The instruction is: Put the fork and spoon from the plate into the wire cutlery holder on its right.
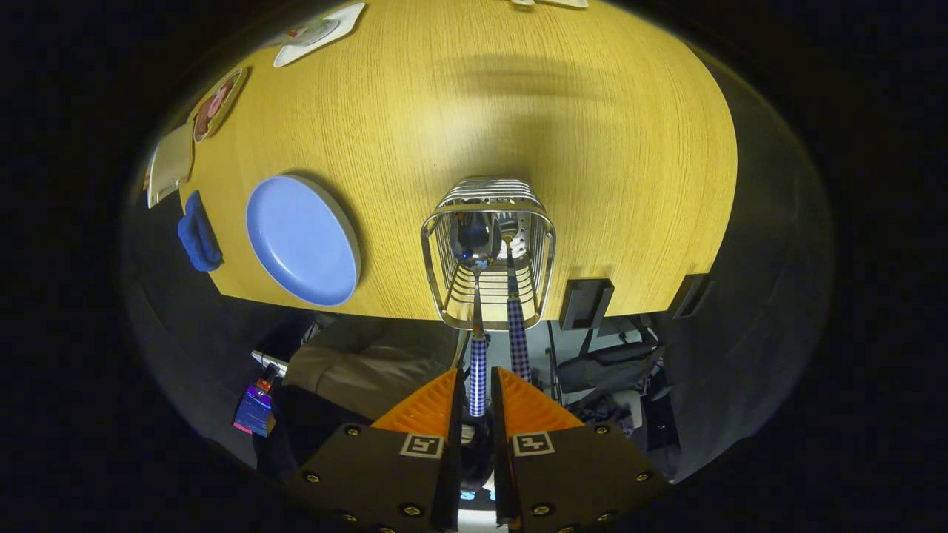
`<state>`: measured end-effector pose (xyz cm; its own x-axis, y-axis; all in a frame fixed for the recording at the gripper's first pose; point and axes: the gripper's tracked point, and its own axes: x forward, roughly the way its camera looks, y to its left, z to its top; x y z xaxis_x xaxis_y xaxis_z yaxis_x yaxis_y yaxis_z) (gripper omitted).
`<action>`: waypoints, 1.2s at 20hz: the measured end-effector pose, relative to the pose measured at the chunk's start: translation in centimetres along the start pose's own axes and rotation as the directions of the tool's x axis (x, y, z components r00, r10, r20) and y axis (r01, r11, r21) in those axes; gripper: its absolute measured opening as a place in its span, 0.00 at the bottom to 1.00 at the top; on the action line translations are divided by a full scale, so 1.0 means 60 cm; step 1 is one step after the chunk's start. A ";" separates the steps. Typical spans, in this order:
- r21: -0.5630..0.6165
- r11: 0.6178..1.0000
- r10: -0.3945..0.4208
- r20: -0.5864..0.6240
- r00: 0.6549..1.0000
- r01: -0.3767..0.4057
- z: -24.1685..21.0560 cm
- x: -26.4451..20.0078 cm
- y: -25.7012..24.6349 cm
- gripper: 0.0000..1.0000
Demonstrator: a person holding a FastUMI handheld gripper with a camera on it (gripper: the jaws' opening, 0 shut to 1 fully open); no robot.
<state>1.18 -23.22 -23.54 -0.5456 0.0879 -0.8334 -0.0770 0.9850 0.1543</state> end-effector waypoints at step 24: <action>-0.112 0.969 0.089 0.990 0.110 0.222 -0.055 -0.229 0.217 0.22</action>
<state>4.93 -12.11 -8.32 0.7591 0.2444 -0.6033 -0.2890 0.9570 0.0241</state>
